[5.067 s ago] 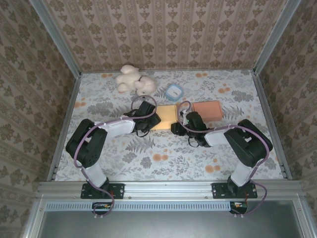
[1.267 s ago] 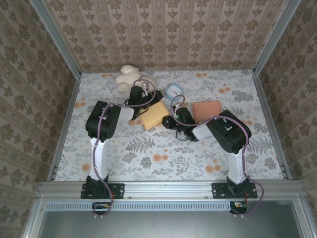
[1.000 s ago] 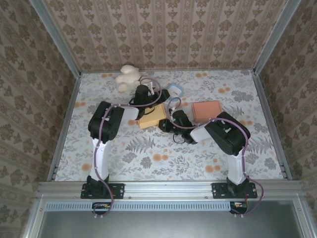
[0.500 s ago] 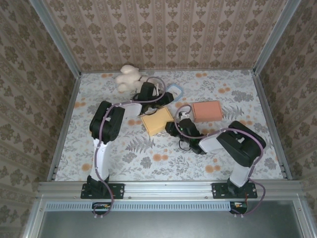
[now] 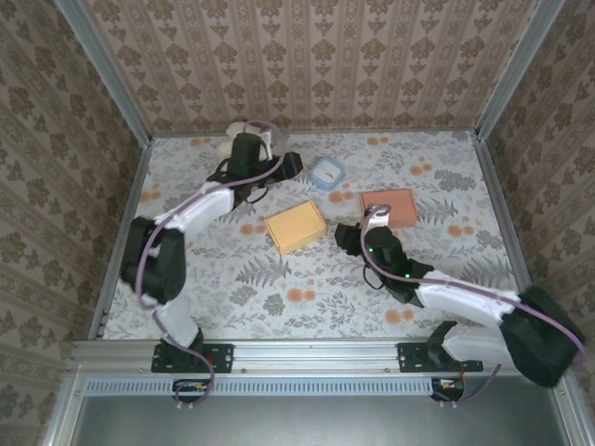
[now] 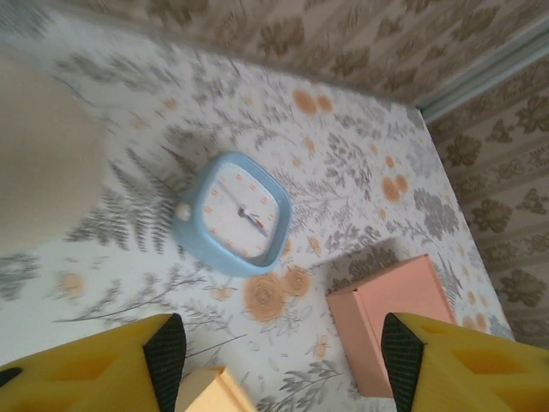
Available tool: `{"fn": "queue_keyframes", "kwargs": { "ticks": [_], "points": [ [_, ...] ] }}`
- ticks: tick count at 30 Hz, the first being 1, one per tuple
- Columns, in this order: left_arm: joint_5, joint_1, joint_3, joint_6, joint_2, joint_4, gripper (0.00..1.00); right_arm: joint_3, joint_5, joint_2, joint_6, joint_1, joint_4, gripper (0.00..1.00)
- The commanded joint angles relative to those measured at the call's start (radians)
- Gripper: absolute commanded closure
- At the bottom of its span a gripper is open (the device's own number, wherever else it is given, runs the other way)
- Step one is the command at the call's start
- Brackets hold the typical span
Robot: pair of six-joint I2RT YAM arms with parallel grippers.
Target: Fold the paper box
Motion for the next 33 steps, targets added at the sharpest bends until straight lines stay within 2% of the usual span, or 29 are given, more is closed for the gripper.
{"fn": "queue_keyframes", "kwargs": {
  "ticks": [1,4,6,9,11,14,16,19,21,24,26,27,30,32,33],
  "points": [
    [-0.203,0.044,-0.159,0.117,-0.151,-0.025,0.32,0.033,0.195,-0.145,-0.194,-0.045,-0.260,0.33],
    [-0.298,0.091,-0.324,0.176,-0.311,0.015,0.28,0.018,0.280,-0.256,-0.282,-0.120,-0.296,0.18],
    [-0.374,0.129,-0.431,0.198,-0.414,0.045,0.24,0.000,0.292,-0.308,-0.331,-0.198,-0.294,0.12],
    [-0.500,0.205,-0.582,0.228,-0.545,0.092,0.18,-0.029,0.285,-0.356,-0.381,-0.342,-0.300,0.05],
    [-0.549,0.259,-0.685,0.273,-0.598,0.162,0.17,-0.090,0.256,-0.371,-0.441,-0.436,-0.217,0.03],
    [-0.563,0.361,-0.835,0.329,-0.637,0.310,0.15,-0.226,0.213,-0.368,-0.431,-0.557,-0.015,0.02],
    [-0.465,0.448,-0.882,0.279,-0.671,0.344,0.15,-0.279,0.130,-0.342,-0.393,-0.626,0.077,0.00],
    [-0.461,0.461,-0.970,0.314,-0.708,0.507,0.15,-0.282,0.121,-0.231,-0.379,-0.672,0.143,0.00],
    [-0.487,0.460,-0.995,0.377,-0.696,0.572,0.15,-0.270,0.113,-0.150,-0.390,-0.683,0.203,0.00],
    [-0.552,0.464,-0.999,0.417,-0.548,0.636,0.14,-0.237,0.058,-0.066,-0.406,-0.688,0.243,0.00],
    [-0.460,0.477,-0.977,0.452,-0.455,0.704,0.15,-0.232,0.018,-0.012,-0.421,-0.691,0.314,0.00],
    [-0.441,0.473,-0.946,0.469,-0.451,0.648,0.16,-0.231,0.001,0.009,-0.426,-0.692,0.343,0.00],
    [-0.439,0.470,-0.939,0.528,-0.416,0.714,0.16,-0.221,-0.054,0.068,-0.444,-0.694,0.417,0.00],
    [-0.418,0.473,-0.969,0.557,-0.386,0.816,0.15,-0.214,-0.090,0.104,-0.459,-0.697,0.461,0.00],
    [-0.407,0.473,-0.998,0.571,-0.325,0.929,0.15,-0.214,-0.105,0.117,-0.467,-0.698,0.484,0.00]
  ]
}}
